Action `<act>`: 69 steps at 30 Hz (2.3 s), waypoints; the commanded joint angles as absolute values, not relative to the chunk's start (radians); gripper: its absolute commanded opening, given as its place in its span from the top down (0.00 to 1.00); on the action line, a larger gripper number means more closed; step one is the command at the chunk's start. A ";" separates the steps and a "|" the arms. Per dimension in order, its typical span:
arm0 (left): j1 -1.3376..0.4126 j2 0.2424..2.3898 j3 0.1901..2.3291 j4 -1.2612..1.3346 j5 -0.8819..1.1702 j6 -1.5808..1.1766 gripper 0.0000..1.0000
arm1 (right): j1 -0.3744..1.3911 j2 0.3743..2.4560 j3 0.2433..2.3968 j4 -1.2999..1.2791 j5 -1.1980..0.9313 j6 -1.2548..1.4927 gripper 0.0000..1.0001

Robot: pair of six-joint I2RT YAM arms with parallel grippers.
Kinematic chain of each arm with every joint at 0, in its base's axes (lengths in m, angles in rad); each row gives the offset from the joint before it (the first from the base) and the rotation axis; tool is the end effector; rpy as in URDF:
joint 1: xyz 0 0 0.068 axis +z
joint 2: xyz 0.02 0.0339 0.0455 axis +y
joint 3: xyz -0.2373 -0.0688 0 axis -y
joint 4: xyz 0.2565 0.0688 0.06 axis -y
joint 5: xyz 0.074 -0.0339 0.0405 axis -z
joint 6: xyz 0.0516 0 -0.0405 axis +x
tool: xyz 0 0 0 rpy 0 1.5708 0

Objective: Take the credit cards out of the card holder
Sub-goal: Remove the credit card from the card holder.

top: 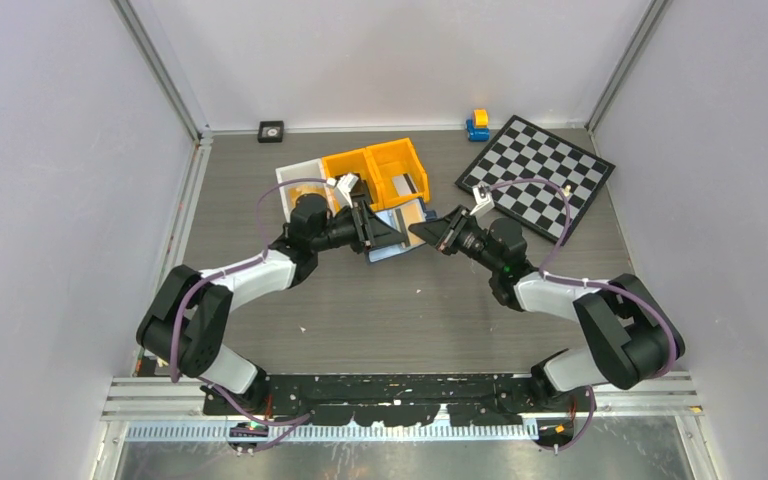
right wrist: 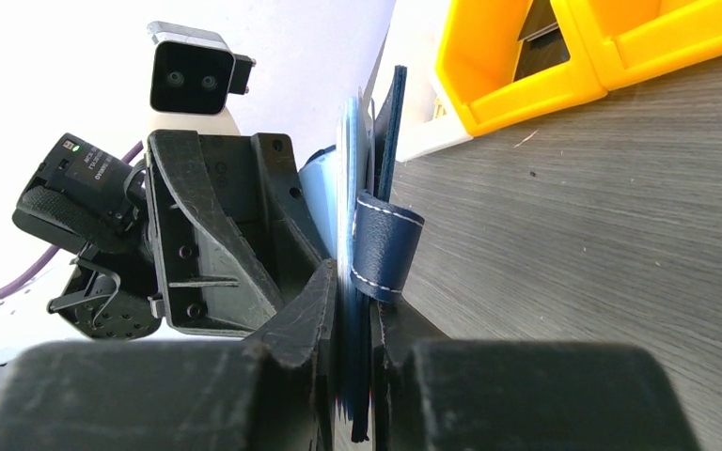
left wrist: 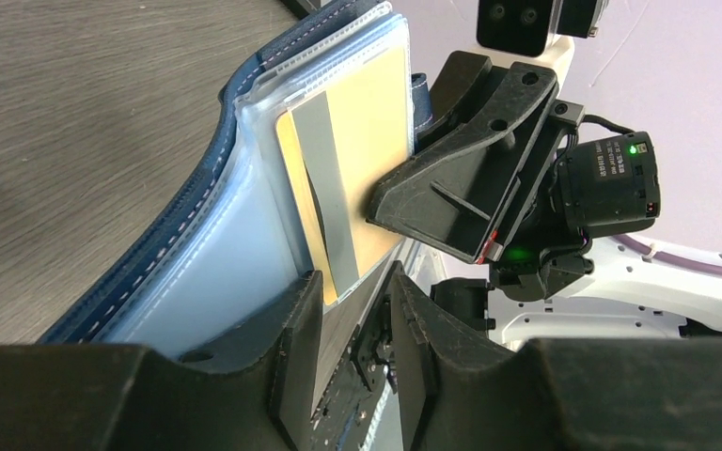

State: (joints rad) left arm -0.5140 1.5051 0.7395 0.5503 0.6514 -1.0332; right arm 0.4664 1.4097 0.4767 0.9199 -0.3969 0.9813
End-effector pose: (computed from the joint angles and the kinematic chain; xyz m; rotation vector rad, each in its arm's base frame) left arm 0.2836 -0.1960 0.1912 0.0122 2.0814 -1.6150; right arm 0.2630 0.1547 0.1758 0.1095 1.7772 1.4047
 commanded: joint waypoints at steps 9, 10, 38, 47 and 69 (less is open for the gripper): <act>-0.506 1.455 0.808 0.266 0.510 -0.895 0.65 | 0.491 1.336 0.494 0.995 -0.437 0.983 0.99; -0.506 1.452 0.807 0.263 0.505 -0.893 0.64 | 0.492 1.334 0.494 0.993 -0.439 0.983 0.99; -0.467 1.427 0.670 0.744 0.640 -1.067 0.89 | 0.536 1.425 0.566 0.943 -0.488 0.964 0.99; -0.448 1.433 0.734 0.365 0.514 -0.949 0.76 | 0.566 1.410 0.569 0.960 -0.509 0.941 0.93; -0.448 1.384 0.768 0.191 0.415 -0.851 1.00 | 0.523 1.381 0.502 1.037 -0.448 0.997 0.77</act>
State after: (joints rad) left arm -0.4526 1.4036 0.7246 0.2779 0.5079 -0.9169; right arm 0.5320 1.4452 0.5049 0.9119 -0.4236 0.9596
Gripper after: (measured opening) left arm 0.006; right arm 0.283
